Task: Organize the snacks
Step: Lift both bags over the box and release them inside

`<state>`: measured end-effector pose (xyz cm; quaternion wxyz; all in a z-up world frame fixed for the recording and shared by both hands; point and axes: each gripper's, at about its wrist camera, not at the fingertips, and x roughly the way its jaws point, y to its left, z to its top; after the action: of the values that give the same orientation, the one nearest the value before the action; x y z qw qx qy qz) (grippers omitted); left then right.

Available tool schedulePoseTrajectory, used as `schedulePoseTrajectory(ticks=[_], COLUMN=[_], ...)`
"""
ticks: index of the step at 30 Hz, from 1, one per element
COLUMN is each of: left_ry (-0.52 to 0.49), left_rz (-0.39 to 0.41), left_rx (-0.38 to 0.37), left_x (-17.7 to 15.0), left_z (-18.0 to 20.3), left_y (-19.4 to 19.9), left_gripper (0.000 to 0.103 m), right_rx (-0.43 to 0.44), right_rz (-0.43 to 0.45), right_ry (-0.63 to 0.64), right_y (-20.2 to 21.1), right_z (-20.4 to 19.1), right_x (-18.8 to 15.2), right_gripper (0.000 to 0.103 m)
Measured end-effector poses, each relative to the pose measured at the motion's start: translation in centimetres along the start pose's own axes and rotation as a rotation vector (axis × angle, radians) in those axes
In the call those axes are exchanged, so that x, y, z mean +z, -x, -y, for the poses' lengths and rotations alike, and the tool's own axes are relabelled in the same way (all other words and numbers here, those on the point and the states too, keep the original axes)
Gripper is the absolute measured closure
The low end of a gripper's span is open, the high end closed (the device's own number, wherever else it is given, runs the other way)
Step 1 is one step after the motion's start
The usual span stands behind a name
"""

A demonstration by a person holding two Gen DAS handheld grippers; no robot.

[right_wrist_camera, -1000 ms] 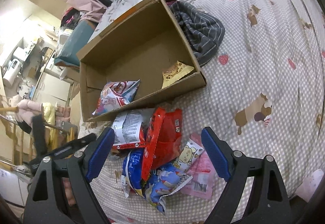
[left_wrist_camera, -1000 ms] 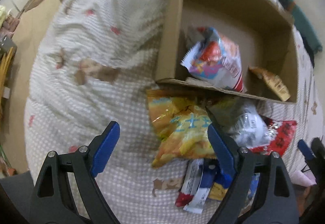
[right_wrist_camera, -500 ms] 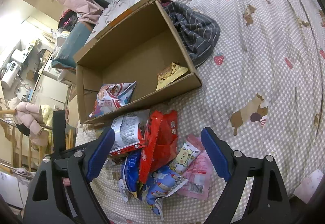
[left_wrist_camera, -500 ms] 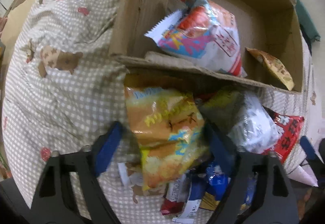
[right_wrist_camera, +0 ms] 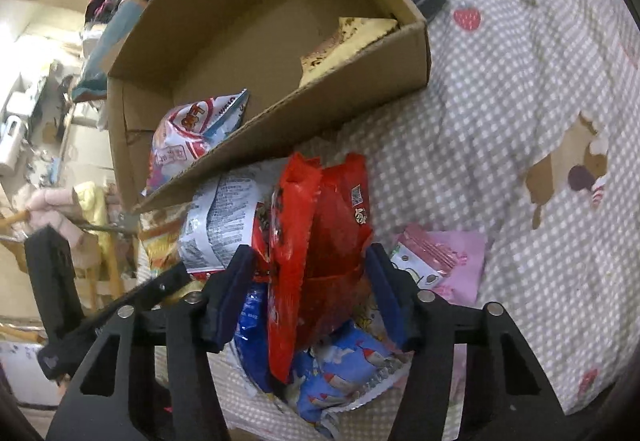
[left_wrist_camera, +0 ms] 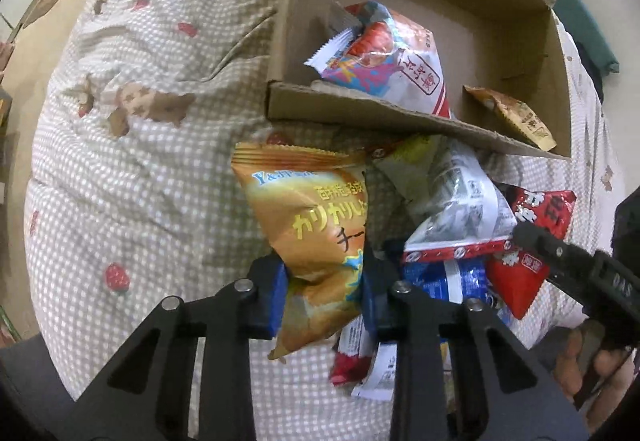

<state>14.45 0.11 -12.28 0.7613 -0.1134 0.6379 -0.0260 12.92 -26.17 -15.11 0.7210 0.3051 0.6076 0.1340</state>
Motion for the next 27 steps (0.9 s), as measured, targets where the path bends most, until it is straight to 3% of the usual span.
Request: schedulePoseTrajectory(ticks=[7,9,10,13,18,22,27], left_ry=[-0.001,-0.007,-0.008,-0.006,-0.008,-0.004,-0.017], left_rz=[0.027,0.041,0.051,0.075,0.111,0.12,0.184], left_rx=[-0.003,-0.005,-0.006,-0.011,0.002,0.012,0.008], left_x=[-2.2,-2.9,-3.4,-4.1,-5.5,-3.5,-4.2], left_z=[0.1,-0.5,-0.6,-1.2,-1.9,-1.8,-1.8], left_y=[2.0,2.8,3.3,4.3,6.0,5.7,7.2], left_gripper=[0.078,0.078,0.078,0.078,0.078,0.078,0.079], right_rx=[0.036,0.034,0.023,0.005,0.018,0.02,0.107], right_rz=[0.027,0.031,0.035,0.058,0.093,0.166,0.25], right_ry=[-0.089,-0.064,-0.042,0.01,0.022,0.05,0.064], right_y=[1.1,1.3,1.4,2.3,4.7,7.4,10.5], right_z=[2.3,2.1,1.8,1.1,1.4,1.7,1.7], right_x=[0.3,0.2,0.2,0.0,-1.1,-1.7,-3.1], right_gripper=[0.044,0.058,0.069,0.075,0.077,0.078,0.079])
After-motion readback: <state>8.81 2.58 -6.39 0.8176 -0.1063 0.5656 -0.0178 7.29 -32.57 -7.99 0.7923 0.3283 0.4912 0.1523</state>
